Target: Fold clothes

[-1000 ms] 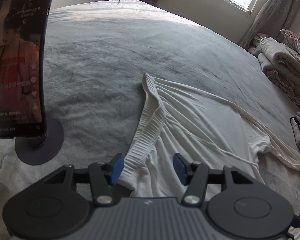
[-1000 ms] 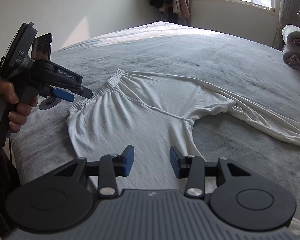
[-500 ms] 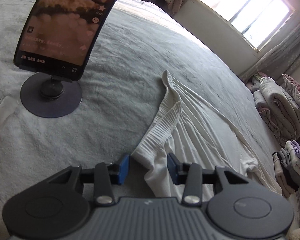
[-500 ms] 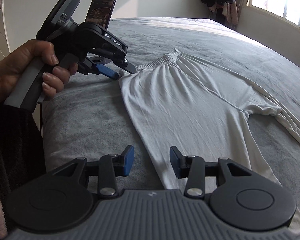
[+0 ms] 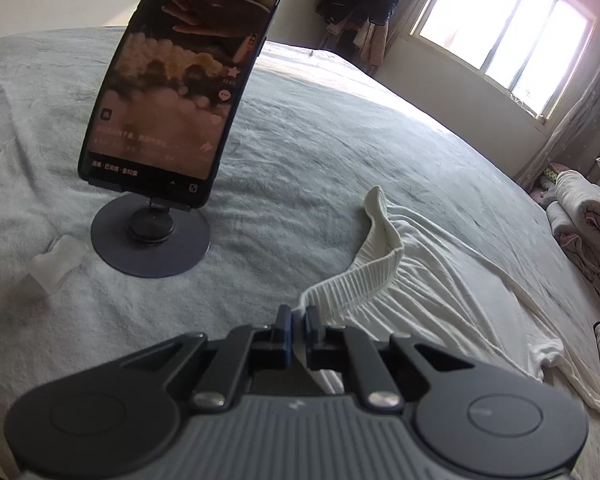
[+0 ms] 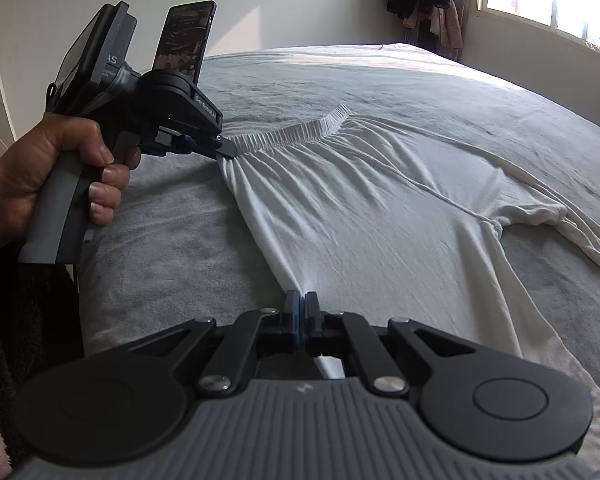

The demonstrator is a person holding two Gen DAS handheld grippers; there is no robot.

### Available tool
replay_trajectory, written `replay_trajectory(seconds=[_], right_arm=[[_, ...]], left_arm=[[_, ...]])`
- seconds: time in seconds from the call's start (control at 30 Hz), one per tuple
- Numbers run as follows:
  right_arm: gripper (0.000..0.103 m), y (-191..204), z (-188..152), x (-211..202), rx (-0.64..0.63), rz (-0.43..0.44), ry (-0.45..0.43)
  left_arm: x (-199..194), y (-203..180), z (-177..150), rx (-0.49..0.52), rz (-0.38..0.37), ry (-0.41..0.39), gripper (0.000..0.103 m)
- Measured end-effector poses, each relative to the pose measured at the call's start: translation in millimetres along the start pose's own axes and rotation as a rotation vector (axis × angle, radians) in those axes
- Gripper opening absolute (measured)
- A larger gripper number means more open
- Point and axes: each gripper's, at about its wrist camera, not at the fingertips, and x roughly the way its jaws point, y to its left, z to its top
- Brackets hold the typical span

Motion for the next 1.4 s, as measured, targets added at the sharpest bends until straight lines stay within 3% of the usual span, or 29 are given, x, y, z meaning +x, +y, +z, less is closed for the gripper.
replay_trajectory(seconds=[0.23, 0.33, 0.37, 0.43, 0.47, 0.5, 0.53, 0.77, 0.9, 1.1, 1.4], right_arm=[[0.002, 10.0, -6.1, 10.9, -0.043, 0.021, 0.036], [0.008, 5.0, -3.4, 8.9, -0.008, 0.036, 0.039], [0.016, 2.6, -2.7, 7.5, 0.011, 0.047, 0.04], [0.018, -0.7, -1.6, 4.8, 0.043, 0.059, 0.043], [0.028, -1.9, -1.0, 3.6, 0.054, 0.065, 0.044], [0.046, -2.8, -0.4, 0.7, 0.064, 0.068, 0.036], [0.051, -3.5, 0.1, -2.4, 0.074, 0.072, 0.026], [0.052, -15.1, 4.1, -14.8, 0.11, 0.018, 0.0], [0.052, -24.8, 3.1, -17.5, 0.138, -0.031, -0.001], [0.052, -43.8, 1.1, -27.3, 0.195, -0.101, 0.007], [0.052, -103.6, -16.0, -84.6, 0.292, -0.35, 0.078]], left_arm=[[-0.1, -2.1, -11.2, 0.096, 0.085, -0.001, 0.007], [-2.2, -7.7, -14.4, 0.13, 0.101, -0.01, 0.01], [-3.1, -9.0, -15.0, 0.137, 0.103, -0.011, 0.013], [-5.7, -12.0, -16.2, 0.154, 0.111, -0.018, 0.023], [-8.0, -14.2, -16.7, 0.166, 0.116, -0.03, 0.034], [-10.3, -16.5, -17.2, 0.178, 0.121, -0.041, 0.042], [-12.9, -18.5, -17.2, 0.19, 0.124, -0.055, 0.045], [-29.9, -31.2, -16.9, 0.255, 0.116, -0.164, 0.055], [-34.4, -42.6, -20.1, 0.314, 0.077, -0.195, 0.059], [-27.8, -59.3, -28.9, 0.362, -0.023, -0.118, 0.059], [-35.7, -119.8, -64.5, 0.578, -0.256, -0.035, 0.059]])
